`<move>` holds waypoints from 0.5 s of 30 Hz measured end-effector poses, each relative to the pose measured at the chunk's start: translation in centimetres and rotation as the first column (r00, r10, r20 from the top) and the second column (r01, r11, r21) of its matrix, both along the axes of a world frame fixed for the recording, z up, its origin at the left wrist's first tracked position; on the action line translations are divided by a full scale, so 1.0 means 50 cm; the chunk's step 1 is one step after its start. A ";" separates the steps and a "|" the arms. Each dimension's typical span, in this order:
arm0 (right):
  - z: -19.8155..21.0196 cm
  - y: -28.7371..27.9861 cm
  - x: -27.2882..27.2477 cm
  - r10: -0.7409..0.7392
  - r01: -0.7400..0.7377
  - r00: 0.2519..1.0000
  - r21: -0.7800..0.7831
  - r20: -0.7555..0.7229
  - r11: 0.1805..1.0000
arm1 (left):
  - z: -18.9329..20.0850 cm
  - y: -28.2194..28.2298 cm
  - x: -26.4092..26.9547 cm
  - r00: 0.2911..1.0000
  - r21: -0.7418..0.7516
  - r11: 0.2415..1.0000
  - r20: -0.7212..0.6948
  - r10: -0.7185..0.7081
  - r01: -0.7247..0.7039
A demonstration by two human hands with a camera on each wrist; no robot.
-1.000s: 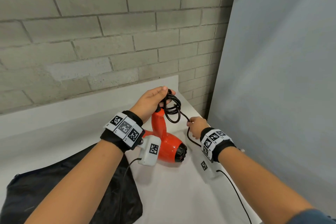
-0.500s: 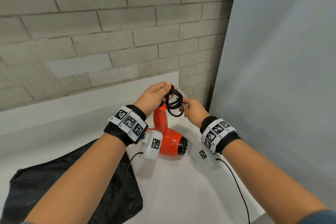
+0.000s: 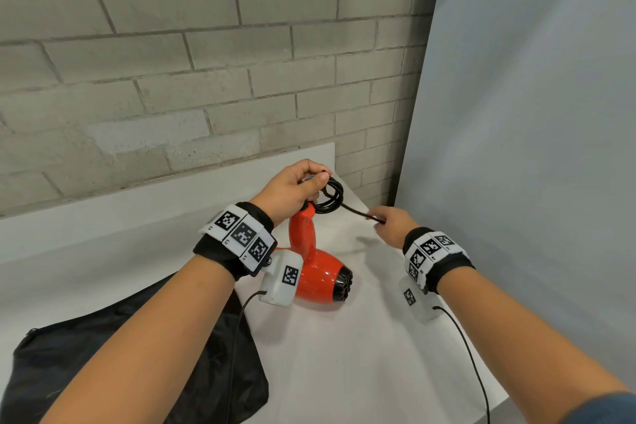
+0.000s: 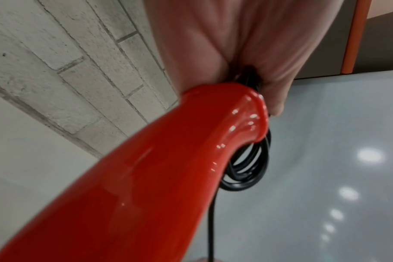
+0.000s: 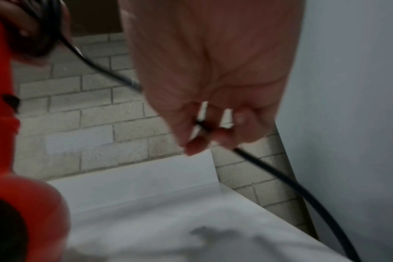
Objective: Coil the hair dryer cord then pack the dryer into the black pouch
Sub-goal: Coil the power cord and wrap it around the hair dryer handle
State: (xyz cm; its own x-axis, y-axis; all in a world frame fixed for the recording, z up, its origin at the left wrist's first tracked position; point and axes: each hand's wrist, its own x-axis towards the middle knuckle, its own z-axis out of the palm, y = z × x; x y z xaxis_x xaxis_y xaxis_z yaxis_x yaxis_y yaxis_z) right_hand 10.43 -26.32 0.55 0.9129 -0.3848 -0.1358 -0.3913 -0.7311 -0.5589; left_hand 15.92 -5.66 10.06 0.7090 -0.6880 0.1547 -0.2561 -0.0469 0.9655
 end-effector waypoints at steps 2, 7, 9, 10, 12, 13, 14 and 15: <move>0.023 0.024 -0.013 0.208 -0.210 0.977 0.051 0.048 0.976 | -0.001 0.000 0.004 0.998 0.019 0.999 0.049 0.046 -0.047; 0.078 0.045 -0.017 0.128 -0.115 0.964 -0.065 0.232 0.991 | -0.002 0.003 0.009 1.000 0.011 1.000 0.016 0.009 -0.009; 0.103 0.042 -0.020 -0.023 0.064 0.918 -0.092 0.397 0.994 | 0.000 0.003 0.006 1.000 0.035 0.999 0.011 -0.019 0.019; 0.119 0.043 -0.021 -0.072 0.125 0.884 -0.084 0.462 0.989 | 0.001 0.003 0.005 1.000 0.048 0.998 0.013 -0.027 0.027; 0.159 0.054 -0.026 -0.118 0.190 0.820 -0.072 0.560 0.979 | 0.004 0.003 0.004 0.999 0.076 0.997 0.031 -0.024 0.022; 0.179 0.061 -0.029 -0.121 0.204 0.792 -0.072 0.599 0.976 | 0.005 0.002 0.004 0.999 0.092 0.996 0.041 -0.022 0.018; 0.198 0.070 -0.033 -0.115 0.208 0.765 -0.074 0.634 0.975 | 0.006 0.002 0.004 0.998 0.110 0.994 0.050 -0.024 0.018; 0.215 0.079 -0.038 -0.103 0.205 0.743 -0.078 0.661 0.976 | 0.007 0.001 0.004 0.998 0.128 0.992 0.060 -0.028 0.020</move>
